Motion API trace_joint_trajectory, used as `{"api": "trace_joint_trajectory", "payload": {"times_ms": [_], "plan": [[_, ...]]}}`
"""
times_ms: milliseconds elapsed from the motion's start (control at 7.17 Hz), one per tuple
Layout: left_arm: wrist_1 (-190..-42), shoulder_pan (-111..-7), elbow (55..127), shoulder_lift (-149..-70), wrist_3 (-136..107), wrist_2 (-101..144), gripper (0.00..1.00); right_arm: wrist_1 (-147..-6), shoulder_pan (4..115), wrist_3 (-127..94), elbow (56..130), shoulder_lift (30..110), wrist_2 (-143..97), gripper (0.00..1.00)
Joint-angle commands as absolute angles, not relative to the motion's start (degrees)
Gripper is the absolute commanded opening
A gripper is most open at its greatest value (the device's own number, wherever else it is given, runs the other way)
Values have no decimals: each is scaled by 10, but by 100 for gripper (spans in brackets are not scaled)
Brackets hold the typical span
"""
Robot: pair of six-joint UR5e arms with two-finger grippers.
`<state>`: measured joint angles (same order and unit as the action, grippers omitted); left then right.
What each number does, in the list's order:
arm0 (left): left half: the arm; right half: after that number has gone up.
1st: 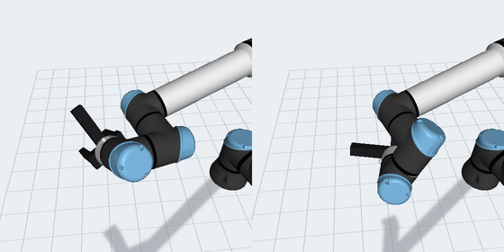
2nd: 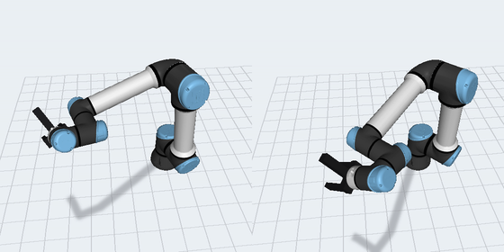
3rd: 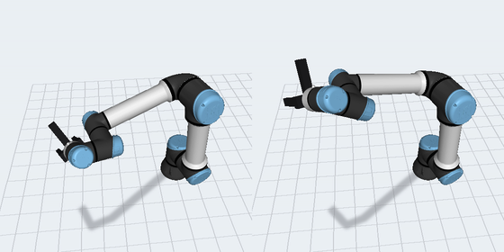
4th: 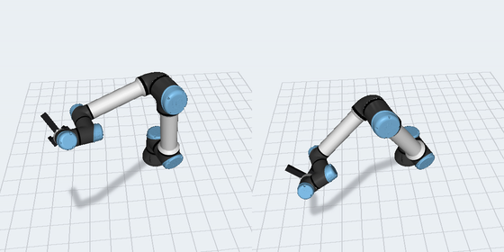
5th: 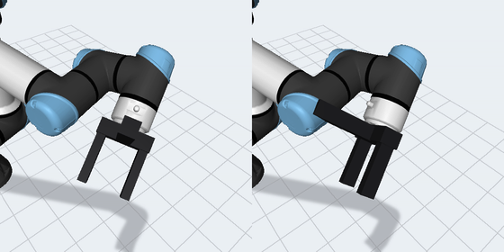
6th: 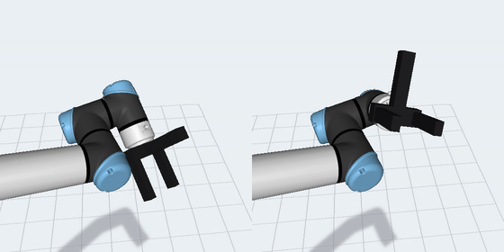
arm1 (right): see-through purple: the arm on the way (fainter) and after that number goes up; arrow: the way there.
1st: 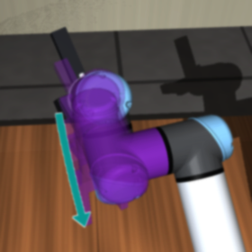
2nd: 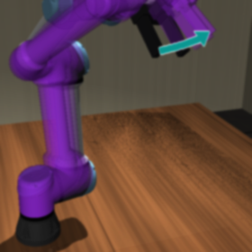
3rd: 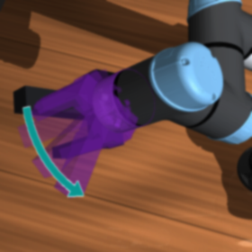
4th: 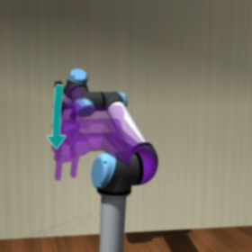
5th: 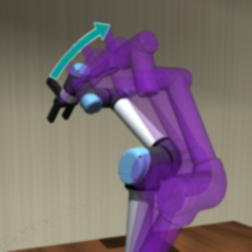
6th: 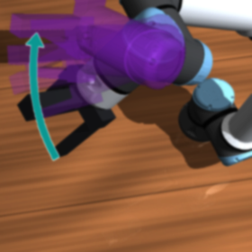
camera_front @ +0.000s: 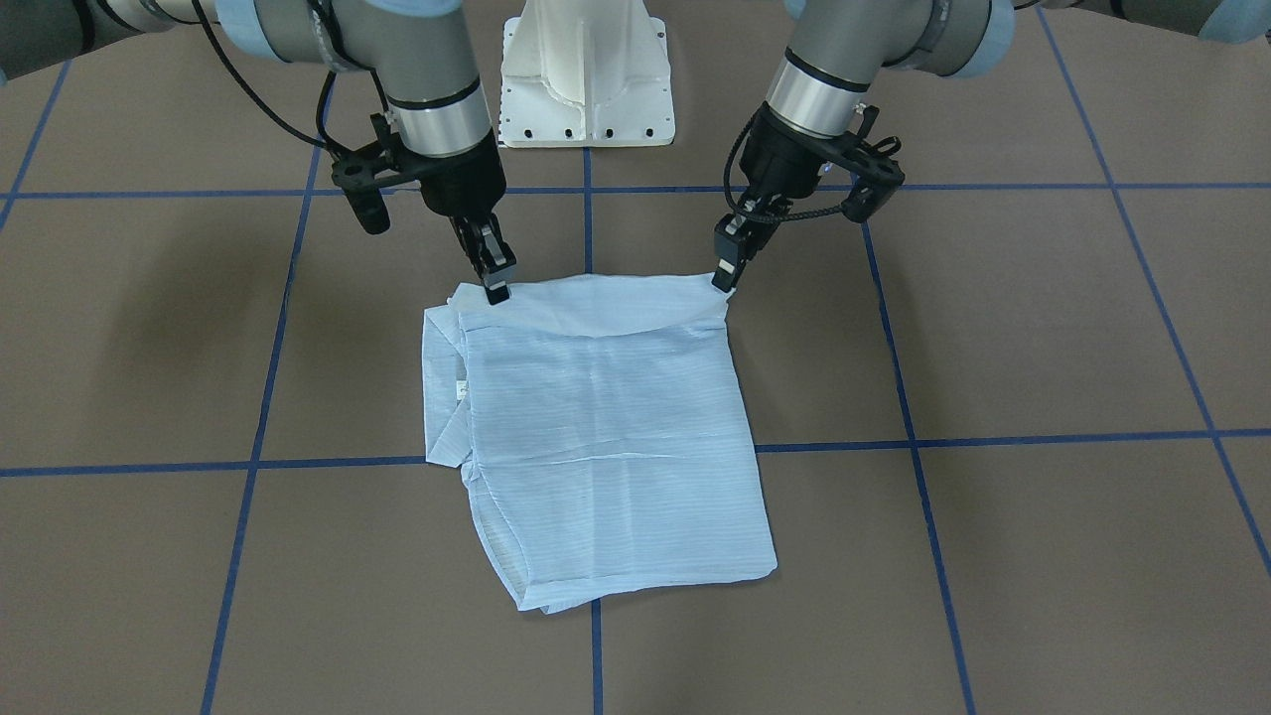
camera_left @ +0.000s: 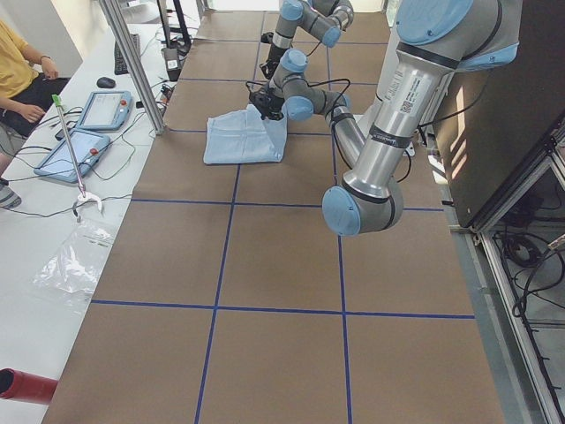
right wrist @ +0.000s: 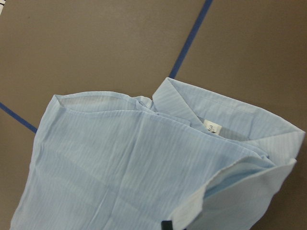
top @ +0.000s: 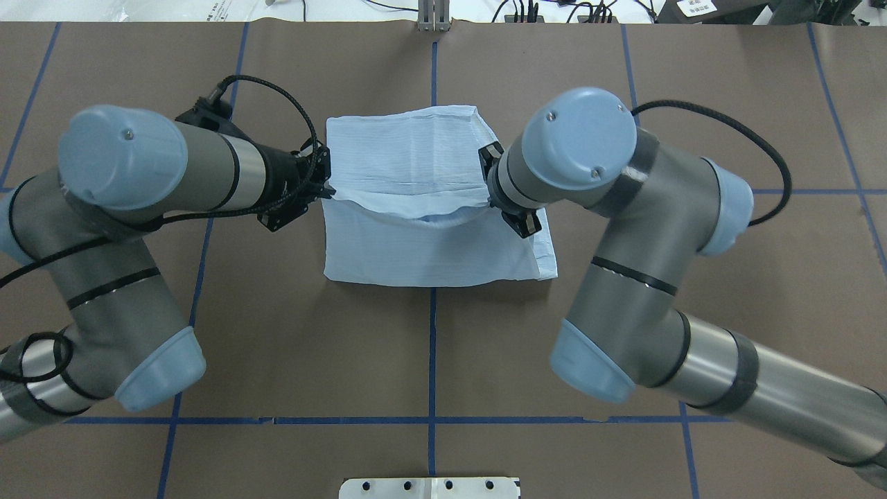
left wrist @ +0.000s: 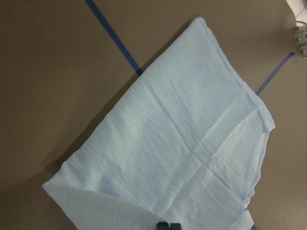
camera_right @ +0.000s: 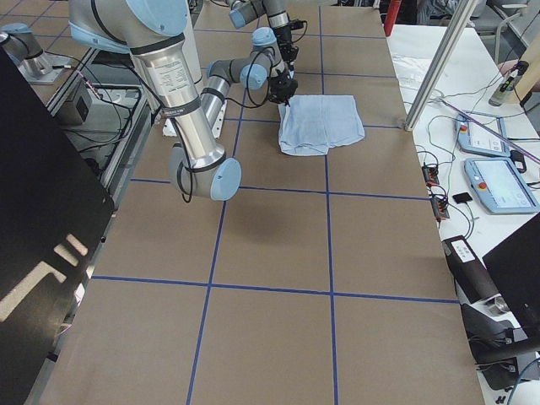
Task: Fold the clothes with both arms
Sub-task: 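Lift the near end with both grippers and fold it over toward the far end, then lay the folded end on the far edge and open both grippers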
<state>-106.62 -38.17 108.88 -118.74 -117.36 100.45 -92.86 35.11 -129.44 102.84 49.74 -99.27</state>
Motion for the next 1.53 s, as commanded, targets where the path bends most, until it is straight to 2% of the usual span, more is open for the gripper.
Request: {"api": "trace_joint_trajectory", "payload": {"times_ms": [0, 279, 836, 976, 1115, 1255, 1394], "plan": [[-1124, -426, 972, -1228, -1141, 1006, 0, -925, 397, -1226, 882, 414, -1022, 0], [-1217, -446, 834, -1269, -1136, 1006, 0, -803, 410, -1207, 730, 366, -1023, 0], [-1293, -454, 687, -1327, -1115, 999, 0, -709, 417, -1125, 580, 315, -1026, 0], [-1298, -454, 674, -1328, -1097, 996, 26, -693, 418, -1113, 539, 289, -1027, 52], [-1314, -454, 660, -1328, -1077, 978, 50, -659, 419, -1097, 509, 284, -1027, 84], [-1316, -456, 659, -1327, -1057, 978, 53, -657, 441, -1083, 507, 273, -1037, 99], [-1317, -463, 661, -1326, -1040, 979, 55, -658, 461, -1041, 506, 276, -1068, 99]]}}
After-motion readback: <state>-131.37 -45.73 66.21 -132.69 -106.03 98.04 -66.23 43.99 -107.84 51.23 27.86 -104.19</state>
